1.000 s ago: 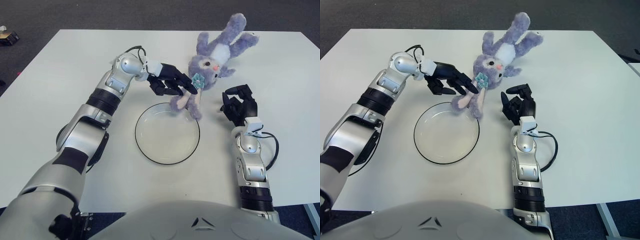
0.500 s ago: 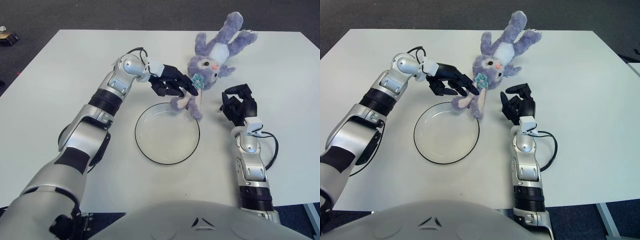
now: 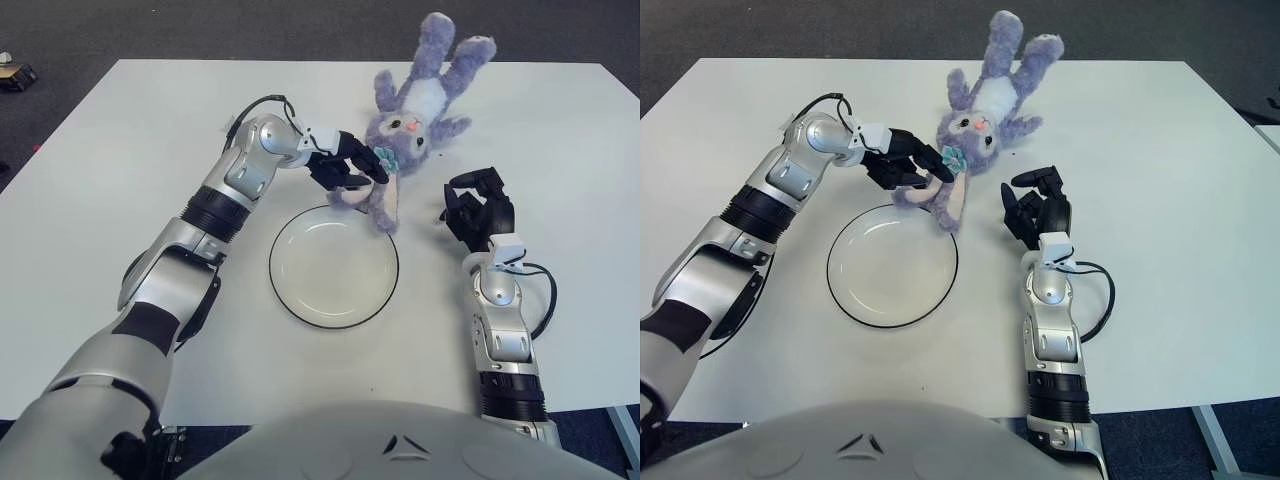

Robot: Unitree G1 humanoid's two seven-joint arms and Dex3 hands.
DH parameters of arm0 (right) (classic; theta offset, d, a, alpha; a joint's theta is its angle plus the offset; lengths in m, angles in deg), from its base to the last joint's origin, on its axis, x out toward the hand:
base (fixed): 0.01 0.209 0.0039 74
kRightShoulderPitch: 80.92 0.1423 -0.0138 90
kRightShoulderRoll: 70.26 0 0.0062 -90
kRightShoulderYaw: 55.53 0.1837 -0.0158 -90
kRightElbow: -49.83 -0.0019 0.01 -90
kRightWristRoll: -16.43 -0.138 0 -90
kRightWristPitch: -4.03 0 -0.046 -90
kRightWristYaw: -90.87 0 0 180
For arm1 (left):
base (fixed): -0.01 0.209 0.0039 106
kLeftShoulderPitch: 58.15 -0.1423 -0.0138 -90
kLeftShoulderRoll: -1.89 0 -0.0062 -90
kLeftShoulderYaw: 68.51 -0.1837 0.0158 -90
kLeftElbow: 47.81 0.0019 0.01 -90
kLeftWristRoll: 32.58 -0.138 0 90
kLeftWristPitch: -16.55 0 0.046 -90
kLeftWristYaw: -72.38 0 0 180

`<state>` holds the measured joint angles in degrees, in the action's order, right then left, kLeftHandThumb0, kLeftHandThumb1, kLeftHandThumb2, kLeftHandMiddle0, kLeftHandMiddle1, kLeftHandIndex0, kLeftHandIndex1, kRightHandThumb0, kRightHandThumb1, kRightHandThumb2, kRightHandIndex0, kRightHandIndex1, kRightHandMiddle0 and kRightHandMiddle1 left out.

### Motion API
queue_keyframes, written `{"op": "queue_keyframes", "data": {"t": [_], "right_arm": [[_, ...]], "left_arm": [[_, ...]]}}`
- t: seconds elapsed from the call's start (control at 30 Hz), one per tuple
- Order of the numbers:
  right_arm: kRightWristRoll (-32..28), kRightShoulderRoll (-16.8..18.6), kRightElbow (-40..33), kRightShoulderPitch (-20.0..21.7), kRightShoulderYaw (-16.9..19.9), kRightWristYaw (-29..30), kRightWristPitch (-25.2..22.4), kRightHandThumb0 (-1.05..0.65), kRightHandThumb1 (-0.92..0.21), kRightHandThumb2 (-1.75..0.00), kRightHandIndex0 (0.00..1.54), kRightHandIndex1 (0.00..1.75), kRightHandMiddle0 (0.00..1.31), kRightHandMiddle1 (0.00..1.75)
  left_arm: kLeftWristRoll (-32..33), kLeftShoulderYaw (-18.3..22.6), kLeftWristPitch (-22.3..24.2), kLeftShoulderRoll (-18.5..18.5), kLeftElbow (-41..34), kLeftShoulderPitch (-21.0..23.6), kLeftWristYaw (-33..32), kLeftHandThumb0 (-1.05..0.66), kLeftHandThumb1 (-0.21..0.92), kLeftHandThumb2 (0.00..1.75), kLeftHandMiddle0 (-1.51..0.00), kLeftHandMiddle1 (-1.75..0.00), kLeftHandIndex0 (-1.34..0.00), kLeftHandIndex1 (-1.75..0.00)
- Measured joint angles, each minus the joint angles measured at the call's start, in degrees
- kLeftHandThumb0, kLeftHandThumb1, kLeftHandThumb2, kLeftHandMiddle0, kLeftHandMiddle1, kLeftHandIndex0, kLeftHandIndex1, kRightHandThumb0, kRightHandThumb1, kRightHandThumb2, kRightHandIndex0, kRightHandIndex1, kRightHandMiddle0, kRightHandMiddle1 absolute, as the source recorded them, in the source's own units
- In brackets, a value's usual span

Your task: Put the doll into the plate.

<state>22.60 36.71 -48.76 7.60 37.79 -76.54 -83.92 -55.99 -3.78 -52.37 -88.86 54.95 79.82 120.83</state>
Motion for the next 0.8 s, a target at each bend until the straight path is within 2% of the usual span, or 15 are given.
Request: {"op": "queue_keyframes", "data": {"t": [0.1, 0.13, 0.27, 0.4, 0.6, 0.67, 0.8], "right_arm": [[0.0, 0.0, 0.0, -0.1, 0.0, 0.0, 0.0, -0.35, -0.92, -0.39, 0.73, 1.75, 0.34, 1.61], [0.0, 0.0, 0.0, -0.1, 0.0, 0.0, 0.0, -0.35, -0.92, -0.39, 0.73, 1.75, 0.34, 1.61], [0.1, 0.0, 0.0, 0.0, -0.2, 0.0, 0.0, -0.35, -0.92, -0.39, 0.73, 1.75, 0.34, 1.61], [0.1, 0.0, 0.0, -0.1, -0.4, 0.1, 0.0, -0.35, -0.92, -0.39, 0.73, 1.75, 0.34, 1.61], [0.1, 0.0, 0.0, 0.0, -0.5, 0.1, 0.0, -0.35, -0.92, -0.39, 0.73, 1.75, 0.34, 1.62], [0.1, 0.0, 0.0, 0.0, -0.5, 0.1, 0.0, -0.35, -0.92, -0.39, 0.73, 1.75, 0.34, 1.62], [0.2, 0.1, 0.0, 0.0, -0.6, 0.2, 0.0, -0.35, -0.92, -0.39, 0.73, 1.75, 0.34, 1.61]], "left_arm": [[-0.6, -0.2, 2.2, 0.0, -1.4, -0.4, -0.2, -0.64, 0.92, 0.54, -0.54, -0.94, -0.26, -0.71], [-0.7, -0.4, 2.8, 0.0, -1.7, -0.4, -0.2, -0.66, 0.92, 0.52, -0.53, -0.94, -0.2, -0.69], [-4.7, -2.3, 10.4, 1.0, -2.3, -0.2, -2.1, -0.71, 0.92, 0.49, -0.5, -0.98, -0.11, -0.62], [-5.9, -2.5, 15.0, 2.6, -2.1, -0.2, -4.9, -0.73, 0.92, 0.47, -0.44, -0.99, -0.09, -0.59], [-6.1, -2.4, 17.3, 3.9, -2.1, -0.1, -7.1, -0.74, 0.92, 0.46, -0.42, -0.99, -0.08, -0.58], [-6.1, -2.1, 17.6, 4.1, -2.5, -0.4, -7.8, -0.75, 0.92, 0.46, -0.32, -0.85, -0.07, -0.63], [-5.9, -1.0, 17.6, 4.6, -4.4, -1.6, -10.7, -0.76, 0.92, 0.46, -0.26, -0.77, -0.06, -0.67]]}}
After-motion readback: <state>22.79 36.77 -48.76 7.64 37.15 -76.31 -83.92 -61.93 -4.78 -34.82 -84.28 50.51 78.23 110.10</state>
